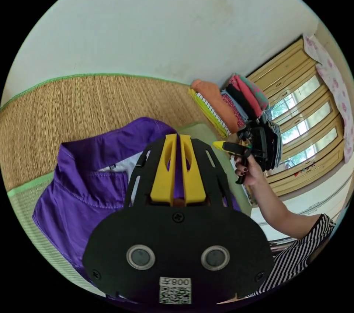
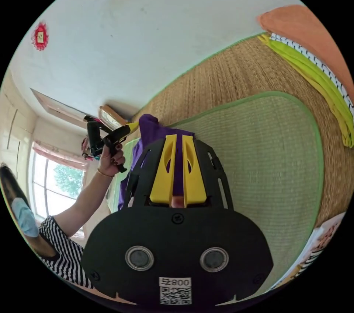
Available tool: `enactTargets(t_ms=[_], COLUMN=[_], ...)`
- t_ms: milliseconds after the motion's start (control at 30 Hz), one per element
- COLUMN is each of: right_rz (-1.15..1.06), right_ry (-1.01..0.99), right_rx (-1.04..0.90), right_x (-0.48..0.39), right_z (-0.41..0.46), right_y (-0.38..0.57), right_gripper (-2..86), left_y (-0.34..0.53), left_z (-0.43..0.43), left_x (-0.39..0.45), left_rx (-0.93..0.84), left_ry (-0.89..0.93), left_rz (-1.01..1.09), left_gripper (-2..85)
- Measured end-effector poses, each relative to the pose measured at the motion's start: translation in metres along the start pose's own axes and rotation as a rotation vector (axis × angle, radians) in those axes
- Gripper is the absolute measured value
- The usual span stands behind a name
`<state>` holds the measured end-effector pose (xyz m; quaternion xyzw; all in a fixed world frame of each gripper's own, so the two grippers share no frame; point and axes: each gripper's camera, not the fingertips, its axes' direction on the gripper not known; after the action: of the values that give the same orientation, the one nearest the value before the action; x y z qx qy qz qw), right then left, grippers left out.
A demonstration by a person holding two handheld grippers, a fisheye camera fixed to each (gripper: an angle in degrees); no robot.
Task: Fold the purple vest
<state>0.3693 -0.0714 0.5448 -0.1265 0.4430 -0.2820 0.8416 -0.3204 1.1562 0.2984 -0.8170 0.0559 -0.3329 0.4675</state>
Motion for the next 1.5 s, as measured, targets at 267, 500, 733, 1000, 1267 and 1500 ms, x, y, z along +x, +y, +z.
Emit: enactTargets(t_ms=[267, 500, 733, 1000, 1267, 1500], right_rz=[-0.335, -0.369, -0.285, -0.195, -0.150, -0.090], right_ry=[0.101, 0.300, 0.286, 0.211, 0.094, 0.003], right_rx=[-0.116, -0.233, -0.210, -0.179, -0.147, -0.135], right_x=[-0.107, -0.128, -0.097, -0.060, -0.037, -0.019], right_z=[0.057, 0.133, 0.132, 0.123, 0.111, 0.099], right_y=[0.022, 0.018, 0.007, 0.002, -0.004, -0.007], right_gripper=[6.4, 8.2, 8.0, 6.2, 4.6, 2.4], left_y=[0.005, -0.024, -0.045, -0.058, -0.064, -0.057], left_z=[0.036, 0.066, 0.061, 0.097, 0.092, 0.104], left_x=[-0.019, -0.024, -0.021, -0.013, 0.001, 0.023], left_rx=[-0.140, -0.153, 0.003, -0.150, 0.005, -0.025], left_ry=[-0.091, -0.130, -0.042, -0.165, 0.009, -0.086], left_rz=[-0.078, -0.125, -0.132, -0.089, -0.076, 0.007], left_gripper=[5.9, 1.5, 0.5, 1.2, 0.3, 2.7])
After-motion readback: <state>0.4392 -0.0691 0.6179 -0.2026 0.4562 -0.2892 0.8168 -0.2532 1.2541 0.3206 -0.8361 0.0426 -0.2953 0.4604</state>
